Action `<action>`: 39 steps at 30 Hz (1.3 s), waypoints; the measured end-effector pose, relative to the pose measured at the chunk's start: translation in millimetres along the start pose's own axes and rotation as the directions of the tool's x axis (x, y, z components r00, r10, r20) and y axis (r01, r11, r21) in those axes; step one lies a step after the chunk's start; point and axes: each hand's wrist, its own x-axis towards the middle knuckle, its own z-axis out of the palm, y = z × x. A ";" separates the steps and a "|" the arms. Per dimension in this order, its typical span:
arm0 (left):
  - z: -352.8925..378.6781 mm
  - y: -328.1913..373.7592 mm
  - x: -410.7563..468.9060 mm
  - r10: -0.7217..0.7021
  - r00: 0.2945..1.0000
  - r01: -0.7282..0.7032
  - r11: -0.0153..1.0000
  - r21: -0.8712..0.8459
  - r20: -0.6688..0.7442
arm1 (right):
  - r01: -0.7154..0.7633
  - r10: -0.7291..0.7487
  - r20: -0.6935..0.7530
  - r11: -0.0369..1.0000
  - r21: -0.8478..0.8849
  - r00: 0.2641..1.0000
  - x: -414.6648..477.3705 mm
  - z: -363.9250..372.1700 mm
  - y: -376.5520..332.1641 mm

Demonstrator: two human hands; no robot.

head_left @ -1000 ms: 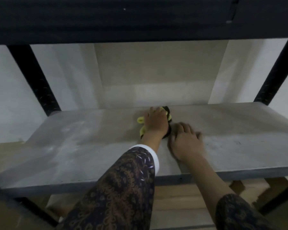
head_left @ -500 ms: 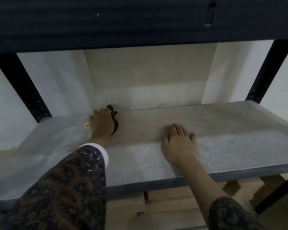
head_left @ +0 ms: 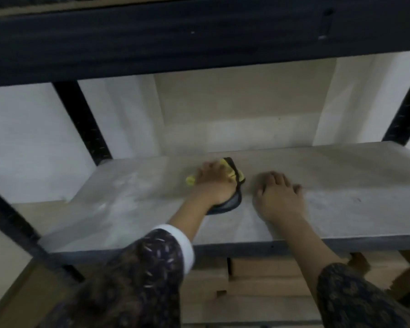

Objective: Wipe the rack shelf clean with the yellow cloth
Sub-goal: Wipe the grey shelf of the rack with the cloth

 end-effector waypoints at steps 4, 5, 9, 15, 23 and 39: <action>17.1 -13.2 -18.7 0.027 1.000 -0.027 0.999 0.029 0.004 | 0.016 -0.015 0.037 1.000 -0.008 0.999 0.8 -1.4 2.2; 15.4 -19.6 -22.1 0.005 1.000 -0.005 1.000 0.031 -0.004 | 0.021 -0.020 0.054 1.000 -0.001 0.998 1.8 -1.5 3.8; 5.3 -59.5 -40.1 -0.130 0.991 0.130 0.986 0.101 -0.001 | 0.009 -0.009 0.059 1.000 -0.013 0.998 1.7 -2.2 3.9; -25.1 -165.2 -92.4 -0.341 0.937 0.348 0.903 0.252 -0.070 | -0.017 0.018 0.039 1.000 -0.023 0.999 -5.0 -10.7 1.9; -65.6 -174.4 -102.3 -0.081 0.958 0.163 0.943 0.291 -0.275 | 0.118 -0.113 -0.104 0.992 0.042 0.988 -40.2 1.1 -54.6; -26.0 -179.9 -150.0 -0.253 0.946 0.279 0.954 0.111 -0.204 | 0.084 -0.086 -0.026 0.994 -0.074 0.996 -60.7 21.4 -99.5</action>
